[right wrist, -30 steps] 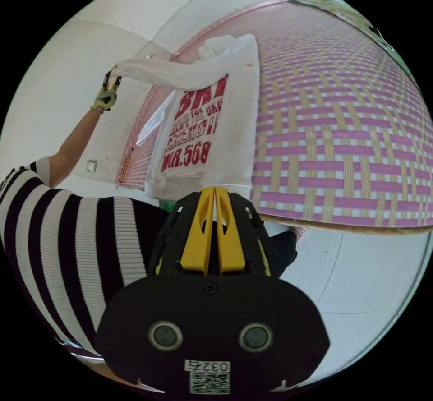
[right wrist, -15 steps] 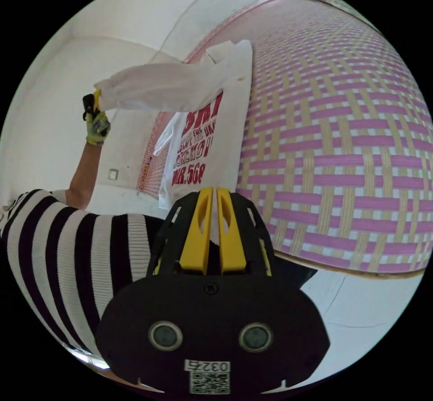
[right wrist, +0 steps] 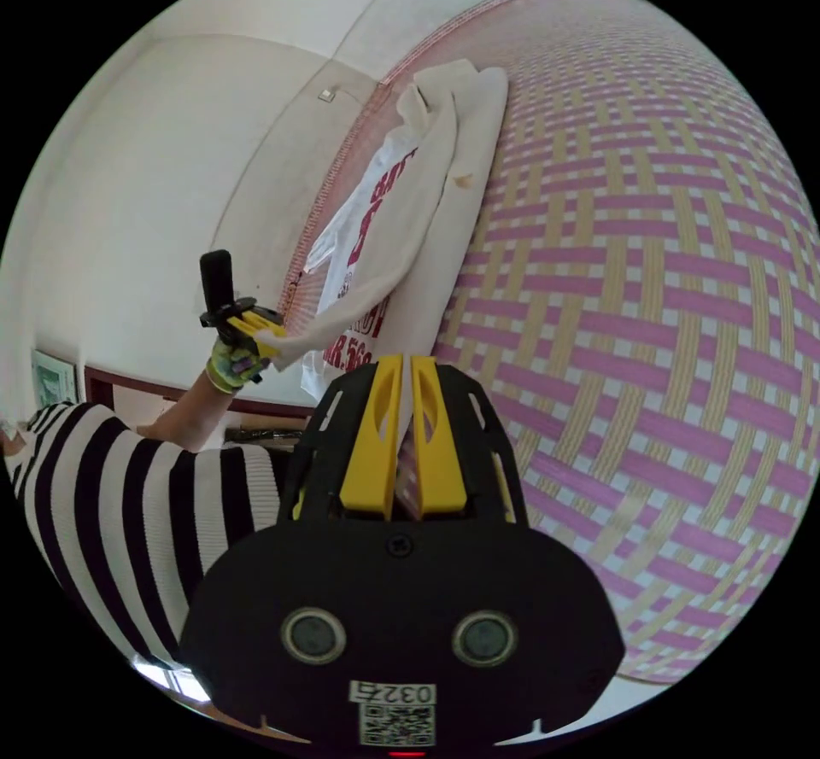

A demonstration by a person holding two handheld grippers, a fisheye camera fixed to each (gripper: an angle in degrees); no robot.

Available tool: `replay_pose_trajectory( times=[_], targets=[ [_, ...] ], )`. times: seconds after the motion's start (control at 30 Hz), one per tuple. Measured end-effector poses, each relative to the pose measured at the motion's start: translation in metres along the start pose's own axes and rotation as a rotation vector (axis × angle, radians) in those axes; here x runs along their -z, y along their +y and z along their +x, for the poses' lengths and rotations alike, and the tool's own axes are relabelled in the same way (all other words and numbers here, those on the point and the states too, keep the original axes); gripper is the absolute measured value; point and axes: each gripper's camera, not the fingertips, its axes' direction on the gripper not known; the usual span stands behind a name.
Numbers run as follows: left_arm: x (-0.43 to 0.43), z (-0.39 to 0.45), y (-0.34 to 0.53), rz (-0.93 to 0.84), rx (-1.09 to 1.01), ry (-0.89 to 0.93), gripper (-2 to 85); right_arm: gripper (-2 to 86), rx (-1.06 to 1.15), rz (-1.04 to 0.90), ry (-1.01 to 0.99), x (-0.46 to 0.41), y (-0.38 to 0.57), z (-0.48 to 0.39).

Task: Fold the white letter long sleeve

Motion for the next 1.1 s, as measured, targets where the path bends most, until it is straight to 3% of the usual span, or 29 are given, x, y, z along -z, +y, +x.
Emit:
replay_pose_trajectory(
  times=[0.2, 0.47, 0.87, 1.1],
  targets=[
    [0.036, -0.012, 0.043, 0.106, -0.080, 0.072, -1.3, -0.6, 0.001, 0.040, 0.078, 0.006, -0.044, -0.028],
    [0.064, -0.044, 0.080, 0.188, -0.036, 0.087, -1.2, -0.9, 0.040, 0.014, 0.215, 0.009, -0.154, -0.046],
    [0.081, -0.032, 0.097, 0.487, 0.095, 0.022, -1.4, -1.0, 0.031, -0.134, 0.129, -0.040, -0.380, 0.014],
    [0.061, -0.002, 0.092, 0.340, 0.059, -0.020, -1.3, -1.0, -0.008, -0.193, 0.123, -0.052, -0.460, 0.033]
  ],
)
